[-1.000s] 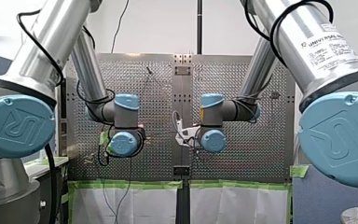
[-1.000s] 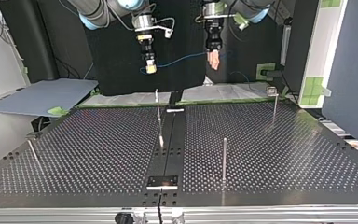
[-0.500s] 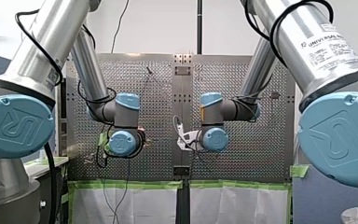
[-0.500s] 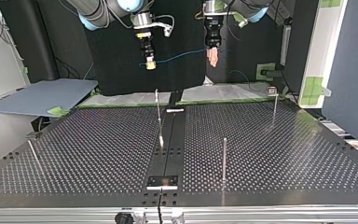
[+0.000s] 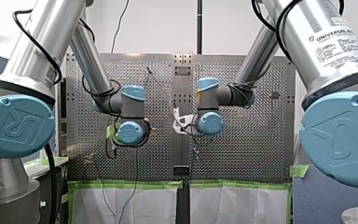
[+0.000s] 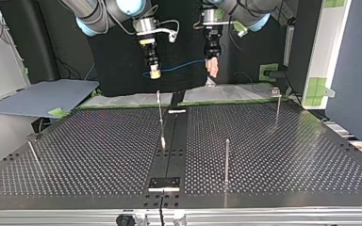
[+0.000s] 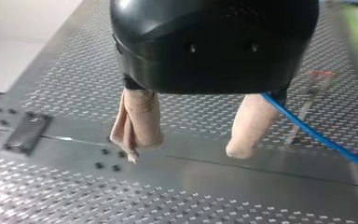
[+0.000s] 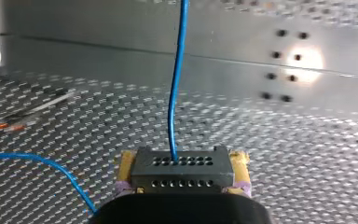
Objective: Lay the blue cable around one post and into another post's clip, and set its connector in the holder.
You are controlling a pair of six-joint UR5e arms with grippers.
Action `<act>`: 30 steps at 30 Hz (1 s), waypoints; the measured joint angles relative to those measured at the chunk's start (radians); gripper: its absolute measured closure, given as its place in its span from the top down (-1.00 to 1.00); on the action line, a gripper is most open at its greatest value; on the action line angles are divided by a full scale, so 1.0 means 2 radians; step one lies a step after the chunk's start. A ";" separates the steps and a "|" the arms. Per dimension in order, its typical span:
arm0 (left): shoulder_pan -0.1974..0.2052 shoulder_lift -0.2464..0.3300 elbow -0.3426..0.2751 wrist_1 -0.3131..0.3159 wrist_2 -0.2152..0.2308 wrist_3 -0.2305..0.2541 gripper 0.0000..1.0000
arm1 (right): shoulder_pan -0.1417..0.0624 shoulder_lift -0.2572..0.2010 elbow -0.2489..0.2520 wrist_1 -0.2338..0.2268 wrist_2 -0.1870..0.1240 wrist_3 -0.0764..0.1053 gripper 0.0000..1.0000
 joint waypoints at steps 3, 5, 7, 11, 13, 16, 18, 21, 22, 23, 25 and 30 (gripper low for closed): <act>0.006 0.013 0.013 -0.014 -0.001 -0.013 1.00 | -0.002 -0.014 -0.014 0.014 -0.001 0.005 -1.00; 0.012 0.022 0.023 -0.022 0.002 -0.022 1.00 | -0.003 -0.024 -0.024 0.024 0.000 0.007 -1.00; 0.020 0.031 0.031 -0.031 0.008 -0.030 1.00 | -0.004 -0.033 -0.033 0.033 0.002 0.009 -1.00; 0.040 0.051 0.051 -0.051 0.027 -0.047 1.00 | -0.006 -0.051 -0.051 0.051 0.004 0.010 -1.00; 0.048 0.060 0.057 -0.060 0.033 -0.050 1.00 | -0.006 -0.062 -0.062 0.062 0.004 0.010 -1.00; 0.062 0.074 0.062 -0.074 0.045 -0.053 1.00 | -0.005 -0.078 -0.078 0.078 0.005 0.010 -1.00; 0.073 0.085 0.065 -0.085 0.051 -0.055 1.00 | -0.003 -0.088 -0.088 0.088 0.007 0.009 -1.00; 0.088 0.100 0.070 -0.100 0.053 -0.058 1.00 | 0.000 -0.102 -0.102 0.102 0.013 0.007 -1.00; 0.093 0.105 0.071 -0.105 0.053 -0.060 1.00 | 0.001 -0.108 -0.108 0.108 0.016 0.006 -1.00; 0.099 0.111 0.074 -0.111 0.051 -0.062 1.00 | 0.001 -0.112 -0.113 0.113 0.019 0.005 -1.00; 0.108 0.120 0.077 -0.120 0.050 -0.066 1.00 | 0.003 -0.117 -0.122 0.122 0.023 0.002 -1.00; 0.130 0.145 0.095 -0.145 0.049 -0.081 1.00 | 0.008 -0.120 -0.143 0.143 0.027 -0.002 -1.00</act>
